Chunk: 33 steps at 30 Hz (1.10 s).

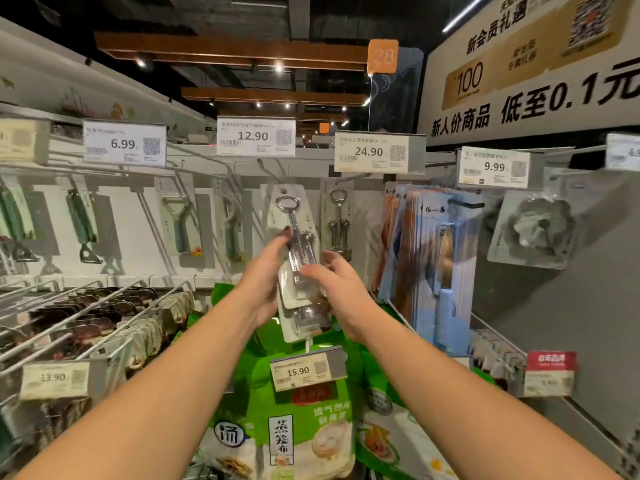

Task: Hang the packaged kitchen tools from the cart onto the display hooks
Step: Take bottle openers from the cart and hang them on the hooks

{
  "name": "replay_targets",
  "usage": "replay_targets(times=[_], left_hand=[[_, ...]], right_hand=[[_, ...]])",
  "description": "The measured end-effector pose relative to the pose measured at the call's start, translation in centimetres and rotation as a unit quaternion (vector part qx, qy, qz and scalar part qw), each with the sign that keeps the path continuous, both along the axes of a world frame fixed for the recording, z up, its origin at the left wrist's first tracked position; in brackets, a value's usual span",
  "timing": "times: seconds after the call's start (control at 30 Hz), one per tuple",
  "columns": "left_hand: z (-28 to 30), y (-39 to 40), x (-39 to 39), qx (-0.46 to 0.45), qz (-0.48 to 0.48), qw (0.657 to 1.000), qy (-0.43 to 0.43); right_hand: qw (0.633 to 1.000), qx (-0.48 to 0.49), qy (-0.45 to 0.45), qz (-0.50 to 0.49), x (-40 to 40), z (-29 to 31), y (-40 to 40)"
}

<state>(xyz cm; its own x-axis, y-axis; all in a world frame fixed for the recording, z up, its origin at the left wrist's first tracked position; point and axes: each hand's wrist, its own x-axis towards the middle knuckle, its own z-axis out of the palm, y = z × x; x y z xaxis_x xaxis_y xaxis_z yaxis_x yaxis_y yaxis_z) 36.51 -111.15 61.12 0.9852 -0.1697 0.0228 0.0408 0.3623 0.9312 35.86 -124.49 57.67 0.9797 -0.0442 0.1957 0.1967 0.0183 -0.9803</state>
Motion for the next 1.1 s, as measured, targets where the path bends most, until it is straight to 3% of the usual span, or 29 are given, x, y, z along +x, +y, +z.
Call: replay_targets(times=[0.13, 0.37, 0.67, 0.9, 1.1], left_hand=[[-1.3, 0.2, -0.5, -0.037, -0.08, 0.996, 0.017], [-1.8, 1.7, -2.6, -0.033, -0.213, 0.976, 0.03], [-1.9, 3.3, -3.5, 0.025, -0.197, 0.979, -0.046], [-2.1, 3.4, -3.8, 0.054, -0.188, 0.978, -0.077], [-2.4, 4.4, -2.6, 0.04, -0.121, 0.99, -0.06]], right_hand=[[0.998, 0.043, -0.003, -0.054, -1.5, 0.6, -0.2], [0.99, -0.004, -0.033, -0.135, -3.4, 1.1, 1.5], [0.979, -0.07, -0.047, -0.183, -4.5, 2.0, 1.4], [0.986, -0.013, -0.012, -0.167, -5.5, 2.7, 0.8], [0.961, -0.139, -0.099, -0.219, -7.2, 1.5, -0.9]])
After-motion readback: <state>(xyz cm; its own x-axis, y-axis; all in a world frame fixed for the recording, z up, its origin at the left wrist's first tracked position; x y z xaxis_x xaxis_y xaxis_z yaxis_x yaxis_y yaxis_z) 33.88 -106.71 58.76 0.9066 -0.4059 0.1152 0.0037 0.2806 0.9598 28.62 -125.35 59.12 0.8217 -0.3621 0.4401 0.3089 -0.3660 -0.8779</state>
